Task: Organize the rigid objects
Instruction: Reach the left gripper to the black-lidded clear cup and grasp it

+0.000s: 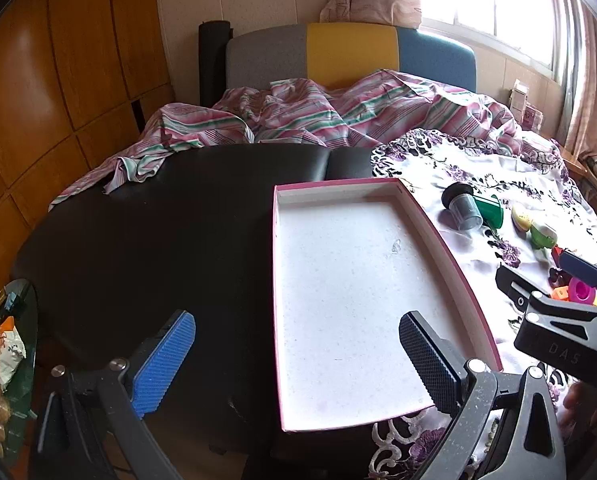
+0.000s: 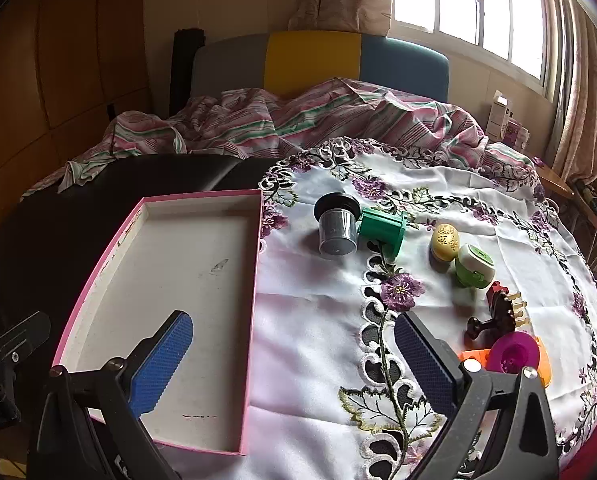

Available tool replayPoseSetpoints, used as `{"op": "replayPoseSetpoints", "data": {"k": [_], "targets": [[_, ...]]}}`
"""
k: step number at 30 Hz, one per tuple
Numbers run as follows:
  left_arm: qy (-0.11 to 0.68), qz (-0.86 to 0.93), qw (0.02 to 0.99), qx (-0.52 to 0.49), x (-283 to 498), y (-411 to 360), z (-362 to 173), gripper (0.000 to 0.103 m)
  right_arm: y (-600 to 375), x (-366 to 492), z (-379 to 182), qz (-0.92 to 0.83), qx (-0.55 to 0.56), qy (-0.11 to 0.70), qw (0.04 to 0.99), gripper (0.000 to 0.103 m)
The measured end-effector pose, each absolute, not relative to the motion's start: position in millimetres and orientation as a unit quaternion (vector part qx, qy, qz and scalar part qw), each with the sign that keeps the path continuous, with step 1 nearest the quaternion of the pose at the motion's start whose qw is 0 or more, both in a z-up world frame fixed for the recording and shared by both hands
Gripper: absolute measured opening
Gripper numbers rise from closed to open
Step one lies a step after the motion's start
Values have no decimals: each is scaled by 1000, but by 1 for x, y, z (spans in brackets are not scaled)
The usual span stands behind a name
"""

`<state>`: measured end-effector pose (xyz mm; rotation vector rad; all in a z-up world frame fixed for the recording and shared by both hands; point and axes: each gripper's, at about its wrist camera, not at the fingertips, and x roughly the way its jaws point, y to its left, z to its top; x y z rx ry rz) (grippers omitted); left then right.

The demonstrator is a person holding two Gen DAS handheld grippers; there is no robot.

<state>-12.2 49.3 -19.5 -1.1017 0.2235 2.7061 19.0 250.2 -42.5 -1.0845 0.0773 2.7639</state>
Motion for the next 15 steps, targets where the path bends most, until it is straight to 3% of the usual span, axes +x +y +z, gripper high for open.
{"op": "replayPoseSetpoints", "data": {"k": [15], "targets": [[104,905,157,-380,-27,94,-19,103,323,9,-27,920,-374,22,118,103]]}}
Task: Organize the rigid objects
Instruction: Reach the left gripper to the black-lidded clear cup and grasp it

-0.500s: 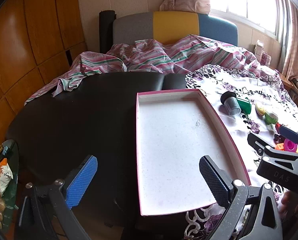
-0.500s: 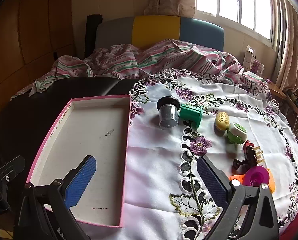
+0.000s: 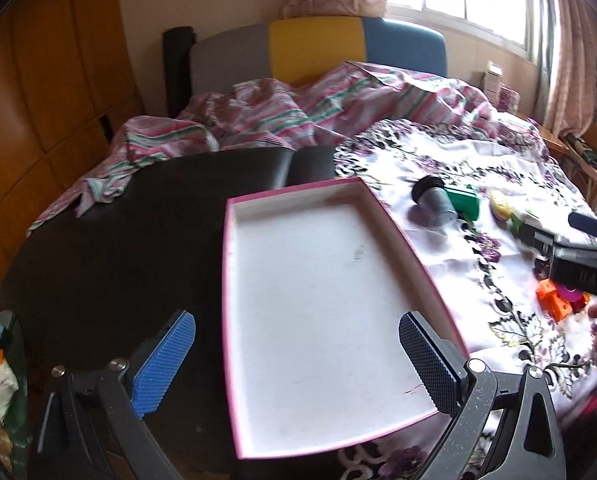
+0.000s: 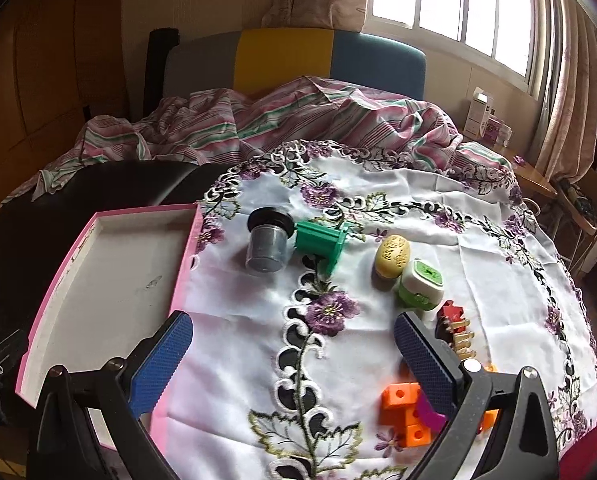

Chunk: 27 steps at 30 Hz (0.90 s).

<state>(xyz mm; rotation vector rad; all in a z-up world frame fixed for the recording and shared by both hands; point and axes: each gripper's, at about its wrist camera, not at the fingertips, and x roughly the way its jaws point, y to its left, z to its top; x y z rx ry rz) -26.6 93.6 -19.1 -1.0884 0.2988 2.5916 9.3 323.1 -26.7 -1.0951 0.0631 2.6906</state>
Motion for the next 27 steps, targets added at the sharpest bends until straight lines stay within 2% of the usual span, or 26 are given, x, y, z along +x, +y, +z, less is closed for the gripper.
{"op": "replayPoseSetpoints", "data": {"k": [10,14,18,21,27], "targets": [[103,875,245,-405,-62,153,-18,103,426,-4,-29,909,-368,38,192,103],[105,858,270,-423,-85,186,-22,103,455,-2,-40,896,-382,102,202,103],[126,852,278,-426,-101,219,-27,101,467,4,-39,892,-377,127,215,103],[133,845,288,-430,-115,246,-33,96,474,6,-39,888,-377,154,212,103],[138,836,295,-443,-150,289,-48,86,470,5,-36,894,-371,143,208,103]]}}
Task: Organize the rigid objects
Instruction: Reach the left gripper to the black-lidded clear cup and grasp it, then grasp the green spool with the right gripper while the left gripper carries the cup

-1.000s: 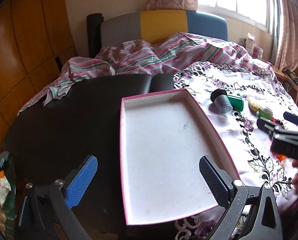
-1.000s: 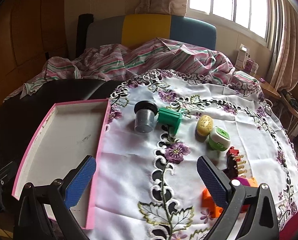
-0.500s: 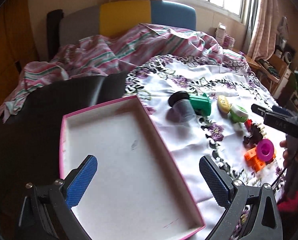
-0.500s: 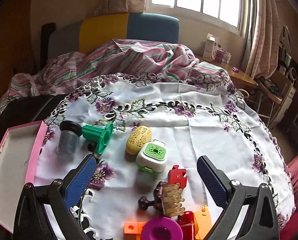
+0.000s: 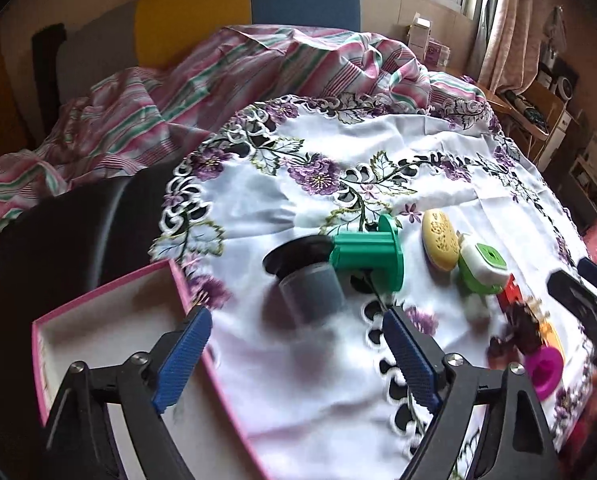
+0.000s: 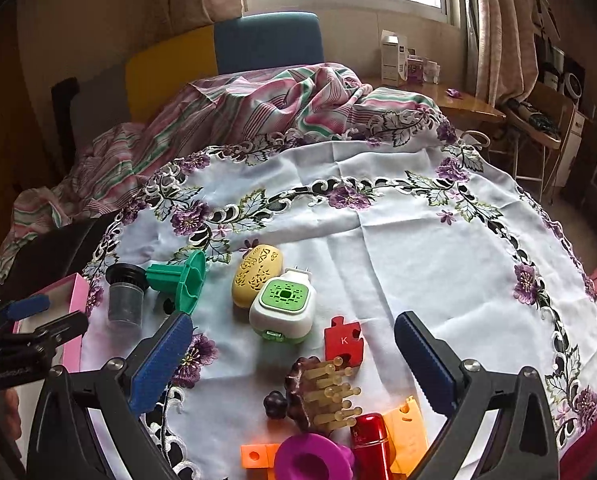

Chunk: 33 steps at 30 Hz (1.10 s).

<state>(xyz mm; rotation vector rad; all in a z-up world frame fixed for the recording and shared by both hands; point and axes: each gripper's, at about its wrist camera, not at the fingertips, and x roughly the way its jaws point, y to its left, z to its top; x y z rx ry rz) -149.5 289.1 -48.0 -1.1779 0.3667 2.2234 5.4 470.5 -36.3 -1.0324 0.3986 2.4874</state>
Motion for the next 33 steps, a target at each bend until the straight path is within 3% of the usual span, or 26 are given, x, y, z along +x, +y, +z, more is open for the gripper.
{"op": "replayPoseSetpoints", "data": {"k": [7,9,10,23,33], "targets": [[154,819,284,-474,-181,323,-82,80,467,6,-32,900,-362,133,203,103],[154,809,284,-491,-188,327,-94,64,468,6,-31,900,-362,136,200,103],[148,802,289,-501,-191,329,-100,46,468,6,-31,901,-361,136,199,103],[114,825,321,-450,-155,287,-68,44,459,-4,-43,892,-395,138,171,86],[65,839,310,-441,-124,222,-43,44,413,-58,-52,891,-435,80,99,85]]}}
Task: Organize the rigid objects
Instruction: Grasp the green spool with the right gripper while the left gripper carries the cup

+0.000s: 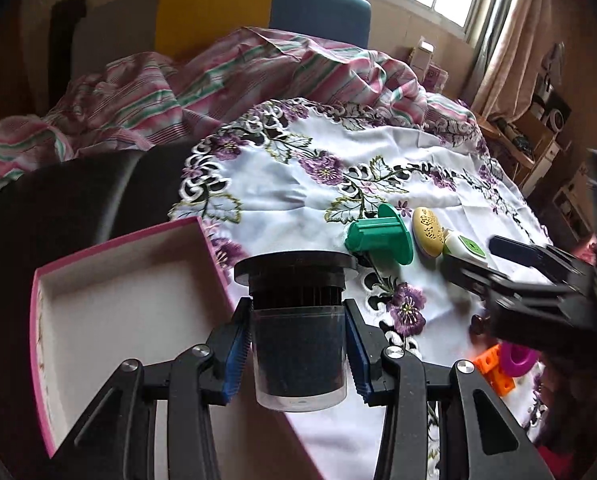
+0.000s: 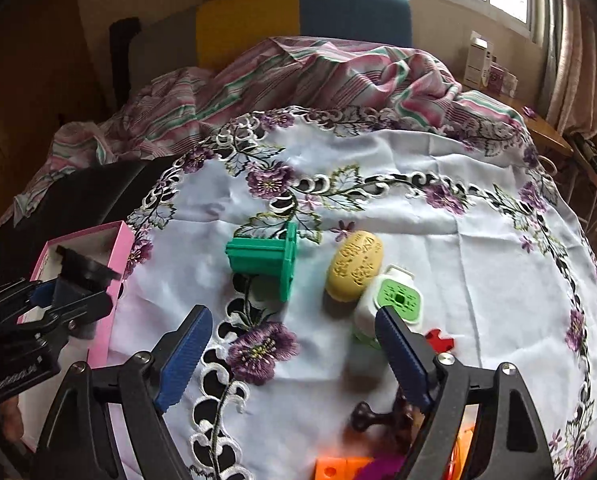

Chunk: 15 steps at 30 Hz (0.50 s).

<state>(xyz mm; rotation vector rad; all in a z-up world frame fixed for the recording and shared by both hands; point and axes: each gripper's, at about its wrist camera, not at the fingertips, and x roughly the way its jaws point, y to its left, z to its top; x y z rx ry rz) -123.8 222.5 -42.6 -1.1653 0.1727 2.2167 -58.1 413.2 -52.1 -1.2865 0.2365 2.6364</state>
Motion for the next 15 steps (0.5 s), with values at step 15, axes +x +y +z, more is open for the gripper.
{"op": "replayPoseSetpoints", "data": {"k": [15], "targets": [[14,855,270,-443,-99,136,-29,44,413,-154,-102,854,-505,47,114,87]]}}
